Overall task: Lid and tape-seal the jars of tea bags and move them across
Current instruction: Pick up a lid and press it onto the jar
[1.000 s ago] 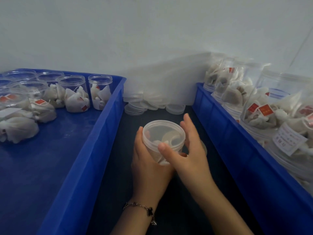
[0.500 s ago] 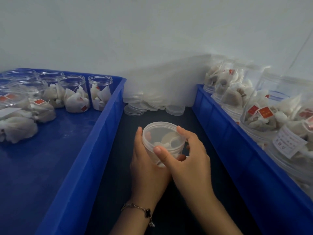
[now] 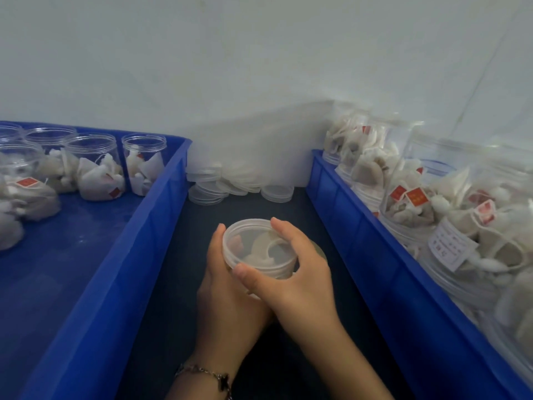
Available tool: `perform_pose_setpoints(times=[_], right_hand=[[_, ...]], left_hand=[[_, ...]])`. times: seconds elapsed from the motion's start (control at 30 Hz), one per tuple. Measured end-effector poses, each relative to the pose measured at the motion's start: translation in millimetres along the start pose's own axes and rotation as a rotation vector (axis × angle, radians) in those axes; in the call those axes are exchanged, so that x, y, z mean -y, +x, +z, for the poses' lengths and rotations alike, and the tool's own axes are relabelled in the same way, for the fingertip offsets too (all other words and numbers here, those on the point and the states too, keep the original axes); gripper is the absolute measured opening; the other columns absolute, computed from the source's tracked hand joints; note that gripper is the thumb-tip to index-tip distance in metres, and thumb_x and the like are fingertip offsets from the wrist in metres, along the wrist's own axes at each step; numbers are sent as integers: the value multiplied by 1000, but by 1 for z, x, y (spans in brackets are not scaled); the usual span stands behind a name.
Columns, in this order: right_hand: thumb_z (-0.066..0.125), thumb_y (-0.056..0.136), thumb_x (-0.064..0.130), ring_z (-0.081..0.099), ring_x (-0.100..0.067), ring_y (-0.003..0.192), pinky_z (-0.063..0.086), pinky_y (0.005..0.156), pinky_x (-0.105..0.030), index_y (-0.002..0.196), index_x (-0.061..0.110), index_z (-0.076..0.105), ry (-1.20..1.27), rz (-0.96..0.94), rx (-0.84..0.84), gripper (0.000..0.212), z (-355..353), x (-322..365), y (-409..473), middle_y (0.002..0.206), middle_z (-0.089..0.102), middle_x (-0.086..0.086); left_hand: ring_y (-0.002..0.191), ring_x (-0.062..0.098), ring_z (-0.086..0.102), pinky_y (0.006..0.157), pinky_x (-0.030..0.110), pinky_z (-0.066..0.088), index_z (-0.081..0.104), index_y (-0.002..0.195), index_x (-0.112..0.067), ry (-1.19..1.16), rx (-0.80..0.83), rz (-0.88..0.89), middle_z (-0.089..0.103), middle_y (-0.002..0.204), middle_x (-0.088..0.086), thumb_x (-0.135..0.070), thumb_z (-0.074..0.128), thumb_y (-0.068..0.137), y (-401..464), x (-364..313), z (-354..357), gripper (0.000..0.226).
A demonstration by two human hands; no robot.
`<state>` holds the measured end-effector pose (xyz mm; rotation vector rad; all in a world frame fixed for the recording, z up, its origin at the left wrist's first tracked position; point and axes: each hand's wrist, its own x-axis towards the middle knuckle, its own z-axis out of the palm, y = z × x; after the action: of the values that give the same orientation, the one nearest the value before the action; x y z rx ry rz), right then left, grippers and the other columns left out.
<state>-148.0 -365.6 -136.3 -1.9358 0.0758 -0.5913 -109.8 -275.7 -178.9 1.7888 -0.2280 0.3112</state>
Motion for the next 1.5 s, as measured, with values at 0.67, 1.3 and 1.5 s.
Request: perform_pose_setpoints(times=[0.67,1.3,1.5], right_hand=[[52,93,36,10,-9,144,16,112,-27,150,28,18,-749,102,305,68,-17,-59,24,156,20,10],[35,91,34,50,-9,45,43,42,-30,77,17,66,-419,-355,-508,38,-47,-30,16,51,53,5],[37,90,26,46,-13,40,40,38,-35,74,11,68,-457,-416,-516,38,-45,-28,14,48,51,3]], left_hand=[[129,0,11,108,34,10,-2,143,-28,125,-162,192,19,150,9,-66,52,64,4,1,3,103],[83,-11,55,71,6,42,41,141,-32,204,104,264,50,71,-28,-56,39,84,-31,-24,8,62],[72,1,64,69,18,52,70,112,-7,161,-69,485,69,89,-8,-28,64,88,-32,-25,9,32]])
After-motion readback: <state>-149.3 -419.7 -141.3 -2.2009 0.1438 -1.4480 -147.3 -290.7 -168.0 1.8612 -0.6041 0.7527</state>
